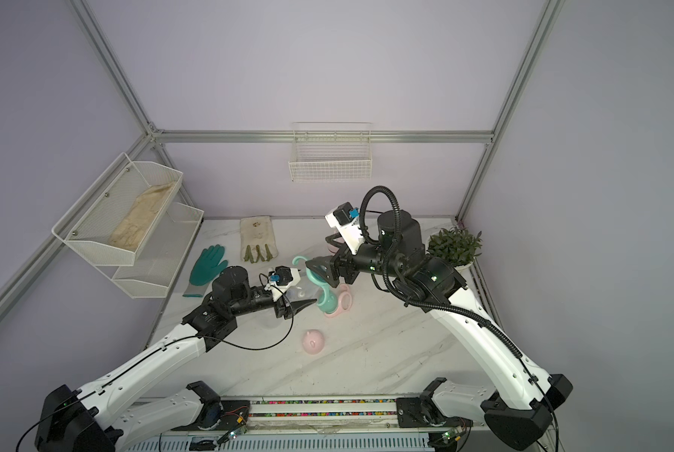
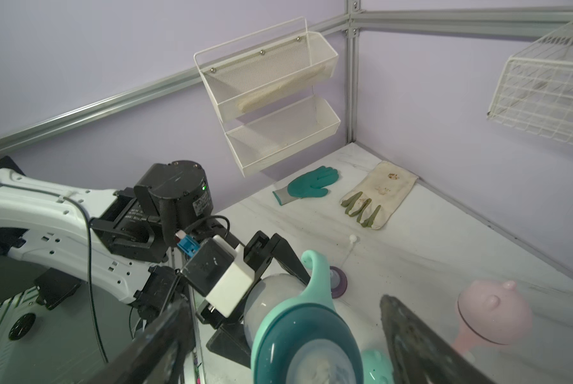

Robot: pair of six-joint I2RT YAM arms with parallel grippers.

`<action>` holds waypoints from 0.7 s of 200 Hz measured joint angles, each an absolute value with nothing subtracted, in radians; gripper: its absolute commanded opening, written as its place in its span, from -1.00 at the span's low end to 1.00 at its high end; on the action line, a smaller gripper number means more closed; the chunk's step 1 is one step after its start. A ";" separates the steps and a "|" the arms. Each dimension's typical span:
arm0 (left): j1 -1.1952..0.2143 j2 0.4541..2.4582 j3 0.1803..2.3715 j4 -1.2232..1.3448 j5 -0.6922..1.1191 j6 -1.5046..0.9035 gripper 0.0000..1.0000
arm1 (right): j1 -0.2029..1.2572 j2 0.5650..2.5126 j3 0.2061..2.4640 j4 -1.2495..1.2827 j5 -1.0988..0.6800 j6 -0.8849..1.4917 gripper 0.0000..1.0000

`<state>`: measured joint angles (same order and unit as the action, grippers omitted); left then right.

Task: Assemble the baby bottles
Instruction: Screw the nipple onto the baby bottle.

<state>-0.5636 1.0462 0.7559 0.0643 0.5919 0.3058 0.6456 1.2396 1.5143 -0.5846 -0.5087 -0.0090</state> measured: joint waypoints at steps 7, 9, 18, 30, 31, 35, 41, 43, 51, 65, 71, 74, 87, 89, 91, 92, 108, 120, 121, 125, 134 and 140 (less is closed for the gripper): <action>-0.562 1.036 0.756 0.063 0.624 0.306 -1.00 | 0.645 1.242 1.510 -0.603 -0.528 -0.021 0.80; -0.561 1.034 0.756 0.063 0.629 0.306 -1.00 | 0.645 1.242 1.508 -0.608 -0.535 -0.027 0.79; -0.558 1.020 0.756 0.063 0.664 0.305 -1.00 | 0.645 1.242 1.501 -0.631 -0.560 -0.038 0.77; -0.556 1.008 0.756 0.064 0.701 0.305 -1.00 | 0.645 1.238 1.495 -0.662 -0.594 -0.052 0.76; -0.556 1.007 0.756 0.064 0.704 0.306 -1.00 | 0.645 1.238 1.495 -0.664 -0.596 -0.053 0.75; -0.556 1.005 0.756 0.063 0.712 0.306 -1.00 | 0.645 1.236 1.494 -0.670 -0.606 -0.057 0.74; -0.556 1.004 0.756 0.062 0.726 0.306 -1.00 | 0.645 1.233 1.493 -0.682 -0.622 -0.064 0.72; -0.556 1.004 0.756 0.062 0.730 0.305 -1.00 | 0.645 1.231 1.493 -0.685 -0.628 -0.066 0.71; -0.556 1.004 0.756 0.062 0.744 0.305 -1.00 | 0.645 1.224 1.493 -0.701 -0.649 -0.073 0.69; -0.555 1.004 0.757 0.061 0.764 0.305 -1.00 | 0.645 1.209 1.488 -0.725 -0.684 -0.084 0.63; -0.554 1.004 0.758 0.060 0.772 0.305 -1.00 | 0.645 1.205 1.488 -0.734 -0.697 -0.088 0.61; -0.554 1.005 0.759 0.060 0.776 0.305 -1.00 | 0.645 1.204 1.488 -0.736 -0.699 -0.091 0.61; -0.552 1.005 0.765 0.057 0.789 0.305 -1.00 | 0.645 1.202 1.488 -0.749 -0.714 -0.095 0.60; -0.552 1.005 0.766 0.057 0.791 0.306 -1.00 | 0.645 1.202 1.488 -0.752 -0.715 -0.096 0.60; -0.552 1.006 0.767 0.057 0.792 0.305 -1.00 | 0.644 1.203 1.488 -0.755 -0.716 -0.097 0.60; -0.552 1.006 0.767 0.057 0.792 0.305 -1.00 | 0.644 1.203 1.488 -0.756 -0.717 -0.097 0.61; -0.550 1.007 0.773 0.057 0.794 0.305 -1.00 | 0.642 1.209 1.488 -0.780 -0.724 -0.101 0.61; -0.550 1.009 0.776 0.052 0.794 0.305 -1.00 | 0.641 1.216 1.489 -0.789 -0.724 -0.104 0.61; -0.550 1.009 0.776 0.051 0.794 0.305 -1.00 | 0.641 1.216 1.489 -0.789 -0.724 -0.104 0.61; -0.550 1.010 0.778 0.048 0.794 0.305 -1.00 | 0.641 1.219 1.489 -0.793 -0.724 -0.104 0.61; -0.550 1.014 0.781 0.039 0.794 0.306 -1.00 | 0.640 1.225 1.492 -0.801 -0.722 -0.107 0.61; -0.550 1.017 0.783 0.034 0.794 0.306 -1.00 | 0.640 1.229 1.494 -0.805 -0.719 -0.106 0.58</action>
<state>-0.5499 1.0172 0.7834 0.0341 0.7944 0.3061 0.6399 1.2289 1.4944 -0.8055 -0.7193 -0.1062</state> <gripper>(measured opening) 0.771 0.806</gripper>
